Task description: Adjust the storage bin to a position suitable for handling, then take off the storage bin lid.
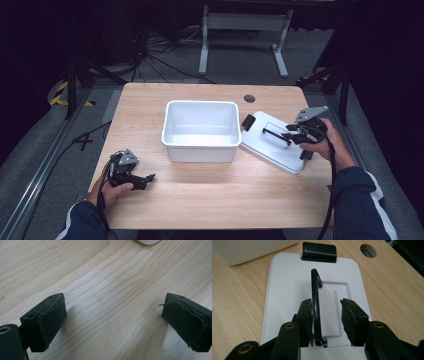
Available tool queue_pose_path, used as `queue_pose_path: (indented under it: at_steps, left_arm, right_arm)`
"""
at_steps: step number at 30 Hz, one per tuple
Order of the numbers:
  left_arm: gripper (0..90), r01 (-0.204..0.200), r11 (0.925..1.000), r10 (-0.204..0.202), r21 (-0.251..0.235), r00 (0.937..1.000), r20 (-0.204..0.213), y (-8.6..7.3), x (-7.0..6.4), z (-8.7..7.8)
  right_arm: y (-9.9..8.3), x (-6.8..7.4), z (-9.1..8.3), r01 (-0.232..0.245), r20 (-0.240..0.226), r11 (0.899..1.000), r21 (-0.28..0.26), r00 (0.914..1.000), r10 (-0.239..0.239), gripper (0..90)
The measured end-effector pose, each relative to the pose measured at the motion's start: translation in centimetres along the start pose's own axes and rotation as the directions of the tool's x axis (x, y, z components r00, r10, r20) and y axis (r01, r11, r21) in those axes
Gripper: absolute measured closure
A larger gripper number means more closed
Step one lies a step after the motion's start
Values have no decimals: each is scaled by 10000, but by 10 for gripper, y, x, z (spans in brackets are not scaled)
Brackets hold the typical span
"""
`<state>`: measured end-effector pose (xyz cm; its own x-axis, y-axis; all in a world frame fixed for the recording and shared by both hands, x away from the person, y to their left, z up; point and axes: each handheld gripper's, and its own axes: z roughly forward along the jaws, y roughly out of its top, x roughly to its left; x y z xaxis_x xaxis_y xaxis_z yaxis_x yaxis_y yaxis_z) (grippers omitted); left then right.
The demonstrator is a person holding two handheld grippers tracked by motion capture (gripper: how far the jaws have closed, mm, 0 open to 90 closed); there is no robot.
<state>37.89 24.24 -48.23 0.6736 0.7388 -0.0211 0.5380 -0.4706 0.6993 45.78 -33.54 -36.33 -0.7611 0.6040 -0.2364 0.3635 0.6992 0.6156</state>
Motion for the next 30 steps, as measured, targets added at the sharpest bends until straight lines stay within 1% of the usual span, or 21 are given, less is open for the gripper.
queue_pose_path:
  at_steps: [2, 3, 5, 6, 7, 9, 10, 11, 12, 13, 14, 15, 21, 24, 25, 30]
  left_arm:
    - [61, -3, 10000, 3, -15, 10000, 26, 0, 0, 0]
    - [61, 0, 10000, 0, -7, 10000, 14, 0, 0, 0]
    - [61, -15, 10000, 15, -2, 10000, -10, 0, 0, 0]
    - [61, -10, 10000, 10, 0, 10000, -6, 0, 0, 0]
    - [61, -5, 10000, 5, -7, 10000, 27, 0, 0, 0]
    - [61, 17, 10000, -17, 14, 10000, -6, 0, 0, 0]
    - [61, -9, 10000, 9, 23, 10000, -22, 0, 0, 0]
    - [61, -184, 9998, 184, -7, 9998, -55, 0, 1, 0]
    - [61, -102, 9999, 102, -19, 9999, -29, 0, 1, 0]
    - [61, -122, 9999, 122, -14, 9999, -33, 0, 1, 0]
    - [61, -76, 10000, 76, -5, 10000, 26, 0, 0, 0]
    - [60, 22, 10000, -22, 26, 10000, 23, 0, 0, 0]
    - [58, 22, 10000, -22, 31, 10000, 9, 0, 0, 0]
    - [58, 22, 10000, -22, 24, 10000, 21, 0, 0, 0]
    - [58, 17, 10000, -17, 27, 10000, 13, 0, 0, 0]
    - [57, 49, 10000, -49, 19, 10000, 14, 0, 0, 0]
  right_arm:
    - [-1, 2, -3, -66, -88, 9999, -118, 9999, 65, 548]
    - [-2, 3, -5, -94, -62, 9999, -122, 9999, 93, 525]
    - [-3, 6, -7, -71, 128, 9998, -162, 9999, 73, 492]
    - [-3, 7, -9, -180, 114, 9997, -145, 9998, 181, 482]
    - [-4, 8, -10, -130, 128, 9996, -243, 9998, 133, 469]
    - [-5, 11, -12, -280, 238, 9990, -350, 9993, 288, 444]
    - [-6, 13, -14, -317, 310, 9989, -339, 9990, 328, 431]
    - [-7, 14, -14, -308, 364, 9988, -374, 9988, 322, 425]
    - [-7, 16, -15, -353, 370, 9987, -374, 9986, 367, 401]
    - [-8, 18, -15, -324, 448, 9987, -392, 9984, 341, 379]
    - [-9, 20, -15, -288, 487, 9988, -406, 9983, 308, 384]
    - [-10, 22, -16, -350, 445, 9987, -363, 9983, 366, 384]
    - [-18, 33, -21, -311, 481, 9986, -430, 9983, 332, 378]
    - [-23, 37, -23, -286, 588, 9990, -357, 9978, 307, 375]
    - [-25, 39, -24, -338, 564, 9987, -390, 9978, 360, 374]
    - [-33, 43, -27, -435, 741, 9975, -562, 9961, 476, 358]
